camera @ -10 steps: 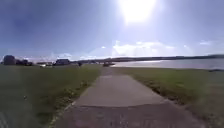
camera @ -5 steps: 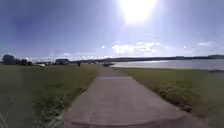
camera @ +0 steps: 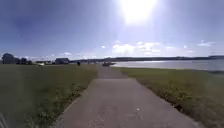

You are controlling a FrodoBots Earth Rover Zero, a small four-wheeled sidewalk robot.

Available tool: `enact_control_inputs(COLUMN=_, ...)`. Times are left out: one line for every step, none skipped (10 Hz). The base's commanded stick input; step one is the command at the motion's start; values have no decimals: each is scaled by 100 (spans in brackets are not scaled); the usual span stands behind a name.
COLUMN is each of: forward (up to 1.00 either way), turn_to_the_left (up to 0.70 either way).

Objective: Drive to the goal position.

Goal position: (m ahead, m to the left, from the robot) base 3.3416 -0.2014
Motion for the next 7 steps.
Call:
enact_control_inputs(forward=70, turn_to_the_left=5)
enact_control_inputs(forward=70, turn_to_the_left=5)
enact_control_inputs(forward=70, turn_to_the_left=5)
enact_control_inputs(forward=70, turn_to_the_left=5)
enact_control_inputs(forward=70, turn_to_the_left=5)
enact_control_inputs(forward=70, turn_to_the_left=5)
enact_control_inputs(forward=70, turn_to_the_left=5)
